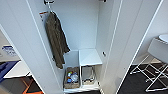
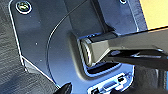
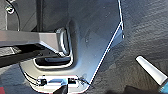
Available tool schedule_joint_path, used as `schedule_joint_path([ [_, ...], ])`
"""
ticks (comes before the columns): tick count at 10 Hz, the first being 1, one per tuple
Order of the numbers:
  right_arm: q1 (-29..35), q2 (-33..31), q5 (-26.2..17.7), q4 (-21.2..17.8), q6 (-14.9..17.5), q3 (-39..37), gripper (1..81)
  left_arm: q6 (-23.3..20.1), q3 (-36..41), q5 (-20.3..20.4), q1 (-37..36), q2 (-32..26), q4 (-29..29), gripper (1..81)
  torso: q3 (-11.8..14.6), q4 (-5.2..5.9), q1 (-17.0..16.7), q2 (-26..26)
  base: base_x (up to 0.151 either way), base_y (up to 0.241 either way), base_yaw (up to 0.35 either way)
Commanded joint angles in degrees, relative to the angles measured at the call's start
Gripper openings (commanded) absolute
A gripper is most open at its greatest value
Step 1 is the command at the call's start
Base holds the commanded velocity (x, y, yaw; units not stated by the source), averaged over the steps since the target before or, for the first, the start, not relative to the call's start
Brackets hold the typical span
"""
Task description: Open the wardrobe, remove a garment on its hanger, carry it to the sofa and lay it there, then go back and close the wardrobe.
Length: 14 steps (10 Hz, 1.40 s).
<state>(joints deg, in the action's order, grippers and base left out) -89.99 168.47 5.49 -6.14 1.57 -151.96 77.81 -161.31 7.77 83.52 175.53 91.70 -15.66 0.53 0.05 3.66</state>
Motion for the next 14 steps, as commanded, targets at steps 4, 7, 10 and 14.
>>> schedule_joint_path([
  [4, 0.82, -0.13, -4.08, -0.10, 0.36, 0.00, 81.1, -0.29, -0.06, -1.79, -1.29, 0.26, 0.06, 81.1, 0.00, 0.00, 0.00, 0.00, 0.016, 0.000, 0.000],
  [7, 0.64, 0.40, -4.08, 0.34, 0.45, 0.00, 81.1, -0.29, -0.06, -1.79, -1.38, 0.26, -0.12, 81.1, 0.02, 0.00, -0.05, 0.09, 0.115, 0.000, 0.000],
  [10, 0.72, 0.75, -4.17, 0.34, 0.45, -0.08, 81.1, -0.21, -0.06, -1.79, -1.29, 0.26, -0.20, 81.1, 5.74, 0.00, -0.05, 0.05, 0.120, 0.000, 0.000],
  [14, 0.82, 0.84, -4.26, 0.34, 0.45, -0.17, 81.1, -0.03, -0.06, -1.79, -1.29, 0.26, -0.20, 81.1, 4.98, 0.00, 0.02, 0.02, 0.051, 0.000, 0.000],
])
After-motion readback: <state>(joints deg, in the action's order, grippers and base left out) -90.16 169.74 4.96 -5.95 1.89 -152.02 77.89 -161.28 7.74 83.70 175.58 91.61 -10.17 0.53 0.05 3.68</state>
